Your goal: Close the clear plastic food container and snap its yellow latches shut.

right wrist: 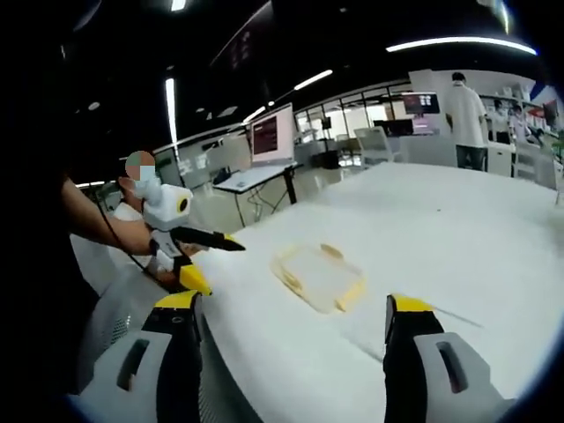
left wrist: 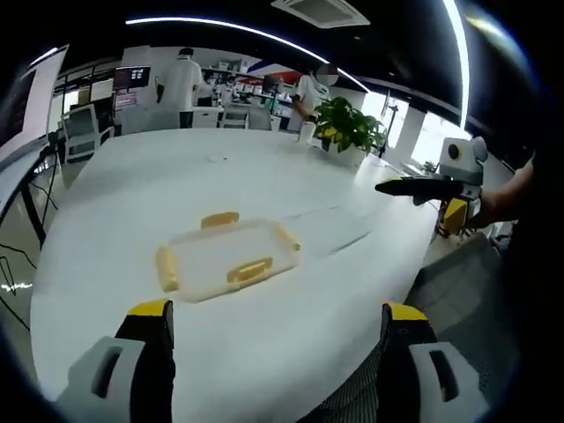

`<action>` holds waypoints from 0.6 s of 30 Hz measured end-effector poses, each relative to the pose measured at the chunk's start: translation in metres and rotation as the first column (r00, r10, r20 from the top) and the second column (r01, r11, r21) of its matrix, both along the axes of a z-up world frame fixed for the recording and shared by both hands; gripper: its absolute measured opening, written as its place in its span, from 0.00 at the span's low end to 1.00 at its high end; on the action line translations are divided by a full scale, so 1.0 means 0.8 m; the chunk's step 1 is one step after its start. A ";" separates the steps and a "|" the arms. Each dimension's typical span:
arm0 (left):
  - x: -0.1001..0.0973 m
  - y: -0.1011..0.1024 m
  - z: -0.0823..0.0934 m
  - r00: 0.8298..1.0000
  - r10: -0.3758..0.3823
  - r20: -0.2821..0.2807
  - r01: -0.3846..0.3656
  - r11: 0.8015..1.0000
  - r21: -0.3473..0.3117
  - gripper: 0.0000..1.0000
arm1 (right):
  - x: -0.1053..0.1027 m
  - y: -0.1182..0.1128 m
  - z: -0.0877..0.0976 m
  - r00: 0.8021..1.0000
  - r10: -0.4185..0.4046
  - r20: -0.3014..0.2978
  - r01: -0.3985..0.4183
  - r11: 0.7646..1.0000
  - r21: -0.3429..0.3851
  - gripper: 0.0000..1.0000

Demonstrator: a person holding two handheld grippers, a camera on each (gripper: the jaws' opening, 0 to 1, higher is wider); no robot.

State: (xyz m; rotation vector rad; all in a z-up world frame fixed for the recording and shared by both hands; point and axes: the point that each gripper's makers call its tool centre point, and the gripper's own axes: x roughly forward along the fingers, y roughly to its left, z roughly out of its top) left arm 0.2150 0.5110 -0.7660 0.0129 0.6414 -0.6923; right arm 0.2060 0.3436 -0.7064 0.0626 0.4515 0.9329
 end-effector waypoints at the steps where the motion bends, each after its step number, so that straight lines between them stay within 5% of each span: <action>1: 0.001 0.001 0.001 1.000 -0.008 0.004 0.008 1.000 0.001 0.95 | 0.002 0.001 -0.001 1.000 -0.012 0.003 0.012 1.000 -0.007 0.84; 9: 0.014 0.014 0.008 0.998 -0.063 0.009 0.063 0.998 -0.004 0.94 | 0.011 0.007 -0.004 0.999 -0.049 0.009 0.049 0.998 -0.031 0.83; 18: 0.019 0.028 -0.011 0.989 -0.147 -0.020 0.148 0.988 0.043 0.90 | 0.019 0.014 -0.014 0.997 -0.076 0.003 0.075 0.993 -0.092 0.81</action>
